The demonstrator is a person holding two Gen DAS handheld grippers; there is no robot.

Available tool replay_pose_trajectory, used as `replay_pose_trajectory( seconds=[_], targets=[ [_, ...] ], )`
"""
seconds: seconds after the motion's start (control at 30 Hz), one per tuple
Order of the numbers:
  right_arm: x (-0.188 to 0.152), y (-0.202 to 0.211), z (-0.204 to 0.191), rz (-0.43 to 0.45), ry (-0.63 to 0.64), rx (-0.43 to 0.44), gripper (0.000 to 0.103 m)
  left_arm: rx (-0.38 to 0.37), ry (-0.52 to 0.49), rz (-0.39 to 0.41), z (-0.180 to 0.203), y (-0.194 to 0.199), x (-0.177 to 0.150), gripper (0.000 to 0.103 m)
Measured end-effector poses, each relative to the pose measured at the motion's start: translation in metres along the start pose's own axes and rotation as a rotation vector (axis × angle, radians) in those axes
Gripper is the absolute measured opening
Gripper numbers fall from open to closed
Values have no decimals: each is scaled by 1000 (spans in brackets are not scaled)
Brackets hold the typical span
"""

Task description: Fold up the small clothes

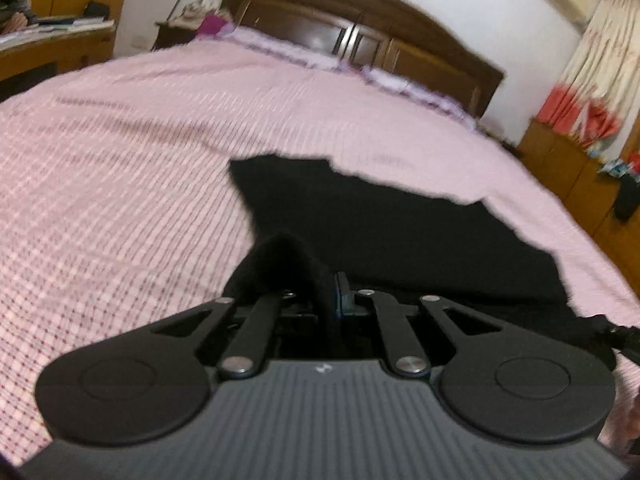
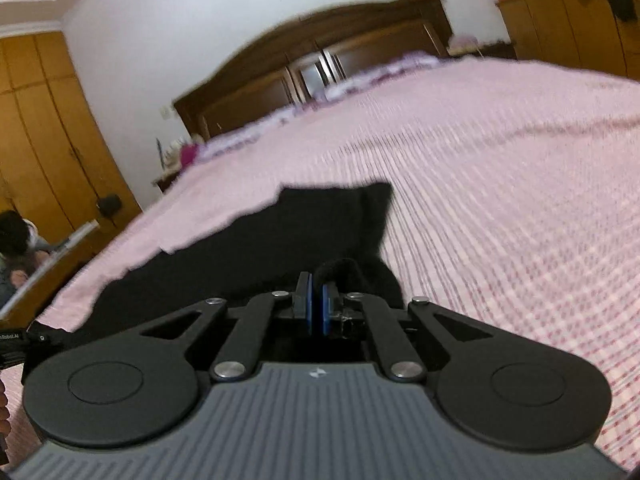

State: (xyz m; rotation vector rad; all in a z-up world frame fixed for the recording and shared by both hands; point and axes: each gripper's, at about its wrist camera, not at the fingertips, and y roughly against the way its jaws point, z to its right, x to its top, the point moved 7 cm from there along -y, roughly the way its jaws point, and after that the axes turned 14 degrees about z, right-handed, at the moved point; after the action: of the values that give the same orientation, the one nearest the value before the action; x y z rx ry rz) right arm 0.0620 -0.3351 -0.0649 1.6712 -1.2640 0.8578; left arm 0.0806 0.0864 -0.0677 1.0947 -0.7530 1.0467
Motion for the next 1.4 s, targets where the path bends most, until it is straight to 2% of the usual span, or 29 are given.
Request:
replay_pose_trajectory(
  seconds=[0.1,0.23,0.27,0.37,0.43,0.5,0.53,0.57,0.6,0.63,0.67,0.7,0.73,0.8,0.87,1.1,1.27,1.4],
  targets=[
    [-18,-14,9,-63,-26,-15,6,15,-22,-10,-5,-7,-14,11],
    [-25,-19,14,-63,-60,-13,8,36,-68,0,-1,-6,-19,11],
    [-26,-19,15,-64,-78,-9,11,41,-71,-3,0,-5,-19,11],
    [-31,-20,21,-54,-131,9,13,57,-30,-24,-2,-2,-18,11],
    [-31,-18,25,-51,-166,10,15,62,8,-34,-2,7,-17,16],
    [-31,-14,26,-49,-201,11,20,57,20,-42,-1,16,-17,31],
    [-31,-12,28,-49,-214,13,22,53,21,-45,1,22,-18,35],
    [-31,-10,27,-51,-219,20,31,48,23,-48,2,27,-18,42],
    [-30,-8,25,-55,-220,34,48,43,26,-51,5,31,-19,46],
    [-28,-7,21,-63,-221,64,58,37,30,-57,7,36,-19,47],
    [-26,-5,16,-71,-222,99,80,34,35,-62,8,39,-20,49],
    [-22,-2,11,-76,-223,125,97,31,39,-67,10,41,-21,49],
    [-18,2,5,-76,-218,126,100,28,44,-73,11,44,-22,49],
    [-11,12,-2,-60,-202,101,100,24,50,-79,13,49,-23,49],
    [-8,22,-5,-60,-214,110,100,17,63,-79,15,55,-25,49],
    [-17,56,-3,-74,-351,126,97,-3,93,-80,13,61,-29,49],
    [-19,58,-14,-86,-353,158,80,-15,132,-68,11,58,-29,48],
    [-27,49,-15,-109,-325,124,76,-15,146,-63,12,56,-29,47]
  ],
)
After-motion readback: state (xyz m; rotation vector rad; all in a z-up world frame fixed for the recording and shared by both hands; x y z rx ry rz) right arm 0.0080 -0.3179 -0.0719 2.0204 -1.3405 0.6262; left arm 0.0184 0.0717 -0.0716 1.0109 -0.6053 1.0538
